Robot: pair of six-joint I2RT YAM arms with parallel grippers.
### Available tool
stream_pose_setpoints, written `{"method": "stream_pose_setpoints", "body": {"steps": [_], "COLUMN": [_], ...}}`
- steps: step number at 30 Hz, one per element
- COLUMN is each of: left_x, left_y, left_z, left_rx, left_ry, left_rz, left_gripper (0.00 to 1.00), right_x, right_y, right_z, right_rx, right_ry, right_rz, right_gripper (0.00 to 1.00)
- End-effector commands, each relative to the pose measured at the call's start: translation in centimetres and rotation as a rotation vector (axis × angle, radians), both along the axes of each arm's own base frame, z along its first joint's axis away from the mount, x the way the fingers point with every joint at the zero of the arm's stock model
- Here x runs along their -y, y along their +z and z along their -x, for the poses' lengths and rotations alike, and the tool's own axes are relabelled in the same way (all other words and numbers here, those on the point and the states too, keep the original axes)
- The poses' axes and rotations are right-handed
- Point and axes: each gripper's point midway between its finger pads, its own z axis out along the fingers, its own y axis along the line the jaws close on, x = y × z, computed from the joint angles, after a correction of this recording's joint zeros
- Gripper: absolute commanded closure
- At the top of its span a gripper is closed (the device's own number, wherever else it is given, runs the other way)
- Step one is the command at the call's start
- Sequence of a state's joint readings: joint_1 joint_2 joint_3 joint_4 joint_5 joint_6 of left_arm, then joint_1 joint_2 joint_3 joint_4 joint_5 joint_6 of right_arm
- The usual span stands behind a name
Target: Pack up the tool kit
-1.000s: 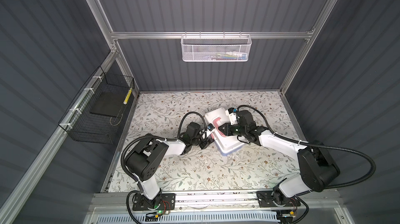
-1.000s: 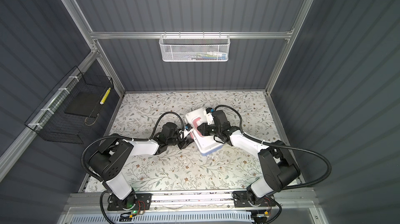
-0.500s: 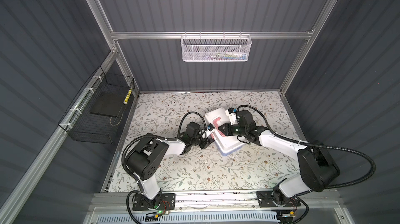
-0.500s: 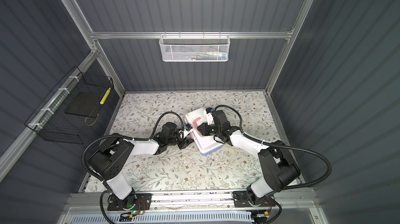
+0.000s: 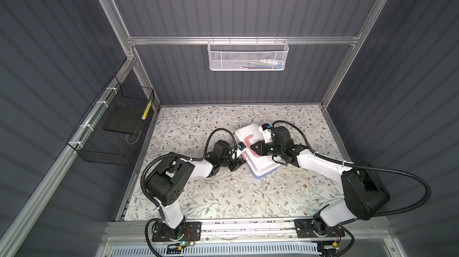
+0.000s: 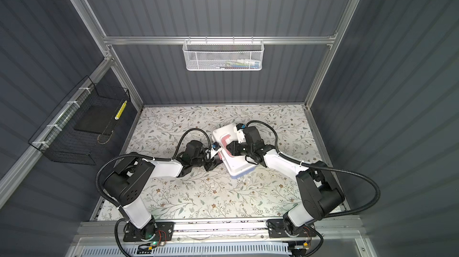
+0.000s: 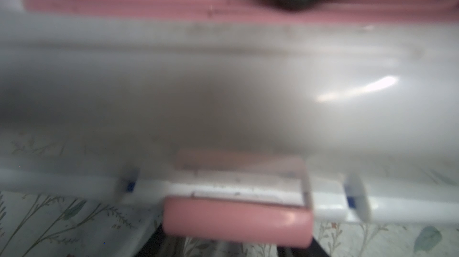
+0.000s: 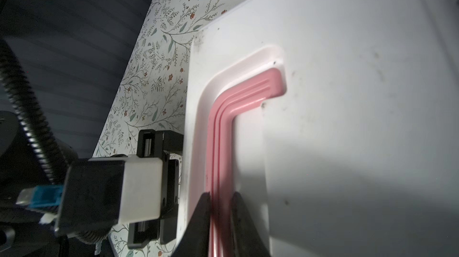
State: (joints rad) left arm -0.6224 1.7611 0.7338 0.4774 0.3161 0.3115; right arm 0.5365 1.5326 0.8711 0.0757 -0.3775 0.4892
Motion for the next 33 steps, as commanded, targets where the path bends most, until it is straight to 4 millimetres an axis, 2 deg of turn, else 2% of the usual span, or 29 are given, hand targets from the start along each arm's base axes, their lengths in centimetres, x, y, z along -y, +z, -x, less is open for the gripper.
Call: {"method": "stream_pose_setpoints", "body": {"steps": [1, 7, 14, 19, 33], "left_x": [-0.48, -0.42, -0.49, -0.65, -0.97], "left_y": [1.58, 1.82, 2.10, 2.15, 2.01], "left_z": [-3.16, -3.24, -3.52, -3.71, -4.06], "left_rx": [0.094, 0.098, 0.099, 0.098, 0.116], "left_ry": [0.071, 0.069, 0.078, 0.089, 0.110], "left_rz": [0.012, 0.019, 0.014, 0.003, -0.009], "left_gripper": [0.44, 0.45, 0.52, 0.46, 0.38], "right_x": [4.03, 4.04, 4.03, 4.04, 4.05], "right_y": [-10.19, -10.21, -10.19, -10.21, -10.27], "right_z": [6.60, 6.64, 6.66, 6.65, 6.68], "right_rx": [-0.377, -0.379, -0.380, -0.380, -0.383], "right_ry": [-0.011, -0.011, -0.012, -0.012, -0.015], "right_rz": [0.243, 0.246, 0.245, 0.244, 0.243], "right_gripper": [0.80, 0.80, 0.80, 0.80, 0.80]}}
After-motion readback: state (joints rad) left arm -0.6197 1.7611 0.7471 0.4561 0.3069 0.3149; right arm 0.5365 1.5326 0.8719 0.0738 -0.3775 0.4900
